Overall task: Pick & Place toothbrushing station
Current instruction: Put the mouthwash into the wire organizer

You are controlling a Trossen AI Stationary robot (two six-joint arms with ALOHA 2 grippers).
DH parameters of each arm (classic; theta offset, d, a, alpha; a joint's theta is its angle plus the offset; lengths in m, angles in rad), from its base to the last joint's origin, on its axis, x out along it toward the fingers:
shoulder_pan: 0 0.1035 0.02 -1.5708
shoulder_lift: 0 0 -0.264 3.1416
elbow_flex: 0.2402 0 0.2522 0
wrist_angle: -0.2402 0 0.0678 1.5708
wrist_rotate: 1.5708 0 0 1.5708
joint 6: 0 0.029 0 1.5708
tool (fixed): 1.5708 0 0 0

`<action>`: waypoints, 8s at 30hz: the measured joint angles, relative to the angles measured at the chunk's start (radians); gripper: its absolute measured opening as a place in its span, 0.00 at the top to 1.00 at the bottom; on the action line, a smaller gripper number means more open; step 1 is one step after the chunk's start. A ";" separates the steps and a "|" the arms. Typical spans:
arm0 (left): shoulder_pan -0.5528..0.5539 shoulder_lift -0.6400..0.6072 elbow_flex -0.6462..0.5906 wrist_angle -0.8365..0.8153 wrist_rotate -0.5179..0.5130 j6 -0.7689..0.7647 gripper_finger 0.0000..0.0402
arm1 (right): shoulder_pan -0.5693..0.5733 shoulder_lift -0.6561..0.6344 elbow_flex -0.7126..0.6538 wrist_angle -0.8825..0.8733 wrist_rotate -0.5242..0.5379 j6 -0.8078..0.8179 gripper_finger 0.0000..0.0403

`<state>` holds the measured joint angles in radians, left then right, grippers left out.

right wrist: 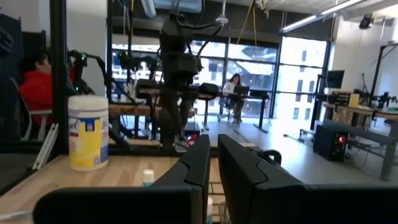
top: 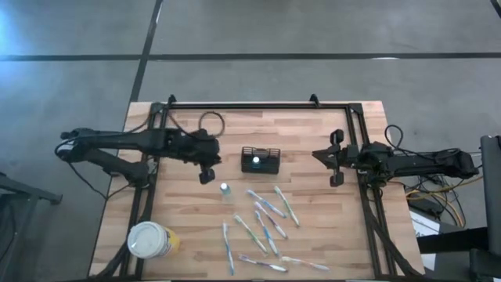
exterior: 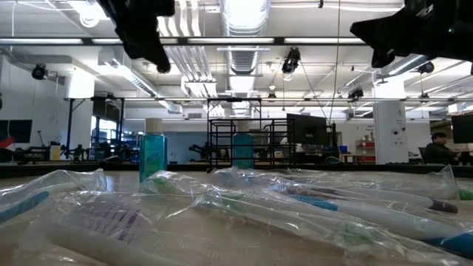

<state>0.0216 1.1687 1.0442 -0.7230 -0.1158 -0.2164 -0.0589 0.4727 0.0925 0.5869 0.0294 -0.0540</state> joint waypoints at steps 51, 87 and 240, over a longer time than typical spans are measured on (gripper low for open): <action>-0.162 0.480 0.209 -0.224 0.025 0.034 0.45 | 0.000 0.027 0.000 0.010 0.000 0.021 0.93; -0.158 0.478 0.189 -0.193 0.029 0.089 0.76 | 0.000 0.027 0.000 0.010 0.000 0.018 0.93; 0.112 0.962 0.907 -0.334 0.070 0.561 0.76 | 0.000 0.028 -0.002 -0.006 0.026 -0.043 0.93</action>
<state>0.1337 2.1311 1.9512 -1.0574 -0.0456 0.3443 -0.0593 0.5003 0.0902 0.5808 0.0553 -0.0971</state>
